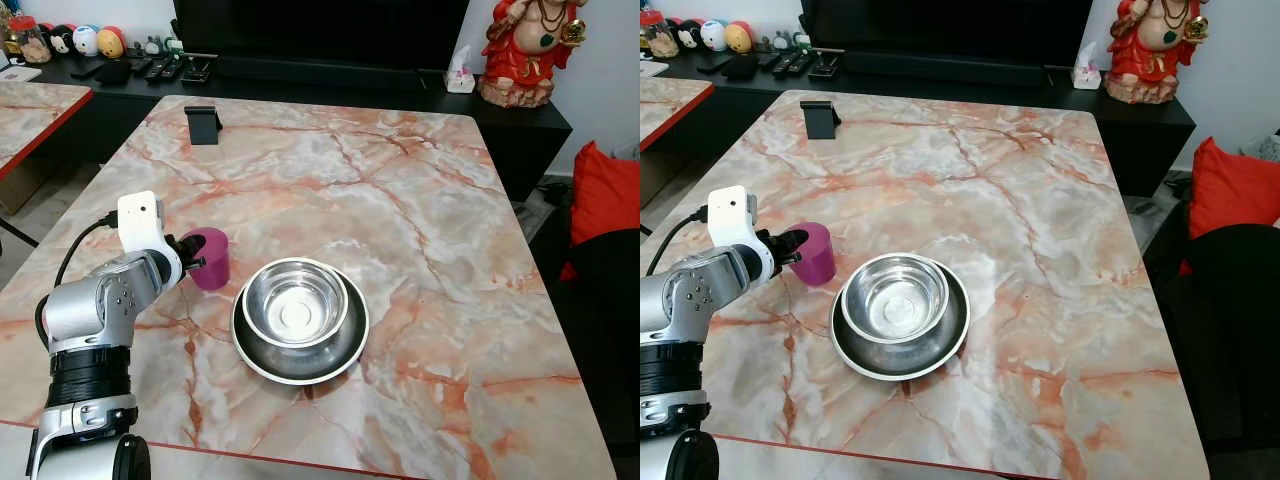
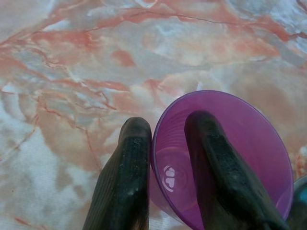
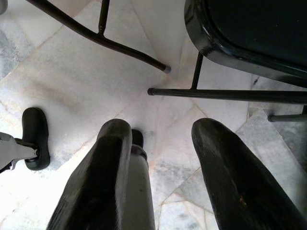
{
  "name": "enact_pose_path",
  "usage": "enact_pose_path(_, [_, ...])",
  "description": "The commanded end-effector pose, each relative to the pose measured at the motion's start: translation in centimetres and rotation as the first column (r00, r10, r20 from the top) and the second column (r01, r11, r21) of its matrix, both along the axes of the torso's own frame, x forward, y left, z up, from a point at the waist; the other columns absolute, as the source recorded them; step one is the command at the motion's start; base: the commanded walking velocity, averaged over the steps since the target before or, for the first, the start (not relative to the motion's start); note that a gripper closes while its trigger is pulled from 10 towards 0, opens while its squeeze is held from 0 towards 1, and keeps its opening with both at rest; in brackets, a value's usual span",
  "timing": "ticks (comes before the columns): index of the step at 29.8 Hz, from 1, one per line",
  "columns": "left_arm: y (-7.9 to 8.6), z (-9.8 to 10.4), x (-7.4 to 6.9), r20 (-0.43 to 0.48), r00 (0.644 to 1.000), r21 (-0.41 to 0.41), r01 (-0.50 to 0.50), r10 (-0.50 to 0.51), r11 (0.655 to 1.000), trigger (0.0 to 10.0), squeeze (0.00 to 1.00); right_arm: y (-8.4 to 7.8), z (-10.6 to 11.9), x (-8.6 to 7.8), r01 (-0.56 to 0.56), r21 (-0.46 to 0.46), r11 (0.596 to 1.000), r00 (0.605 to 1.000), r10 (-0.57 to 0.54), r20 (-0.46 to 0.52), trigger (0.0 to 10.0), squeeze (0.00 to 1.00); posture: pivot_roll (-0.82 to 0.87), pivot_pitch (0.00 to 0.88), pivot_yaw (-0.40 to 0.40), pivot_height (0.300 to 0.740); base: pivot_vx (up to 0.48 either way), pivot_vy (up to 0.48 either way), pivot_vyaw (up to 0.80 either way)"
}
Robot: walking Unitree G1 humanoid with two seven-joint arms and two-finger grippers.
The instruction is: Setting the table
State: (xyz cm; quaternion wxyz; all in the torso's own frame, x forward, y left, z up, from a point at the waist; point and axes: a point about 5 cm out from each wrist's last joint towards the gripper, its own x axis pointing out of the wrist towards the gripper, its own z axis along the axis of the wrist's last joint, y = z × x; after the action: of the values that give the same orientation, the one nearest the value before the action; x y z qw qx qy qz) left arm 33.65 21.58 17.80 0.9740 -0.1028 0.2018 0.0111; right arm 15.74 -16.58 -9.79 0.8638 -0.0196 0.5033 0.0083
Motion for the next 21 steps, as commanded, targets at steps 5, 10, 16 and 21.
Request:
enact_pose_path(5, [-0.3,2.2,0.3,0.117,0.993,0.017,0.002,-0.004,1.000,10.0,0.00,-0.3,0.0,0.1,-0.001,-0.007,1.000,1.000,0.001,-0.004,10.0,0.00,0.02,0.018,-0.045,0.740,0.000,0.000,0.00])
enact_pose_path(10, [-0.5,3.0,0.3,0.183,0.983,0.043,0.021,-0.029,0.999,10.0,0.00,-0.3,0.0,0.1,-0.005,-0.008,1.000,1.000,0.005,-0.004,10.0,0.00,0.02,0.020,-0.047,0.740,0.000,0.000,0.00])
enact_pose_path(16, [-0.5,3.9,0.2,0.265,0.963,0.101,0.017,-0.043,0.995,10.0,0.00,-0.3,0.1,0.1,-0.003,-0.007,1.000,1.000,0.003,-0.003,10.0,0.00,0.02,0.019,-0.046,0.740,0.000,0.000,0.00])
enact_pose_path(21, [-1.9,5.8,-0.7,0.506,0.838,0.323,0.037,-0.206,0.946,10.0,0.00,-0.3,0.1,0.1,0.001,-0.008,1.000,1.000,-0.001,0.002,10.0,0.00,0.02,0.015,-0.044,0.740,0.000,0.000,0.00])
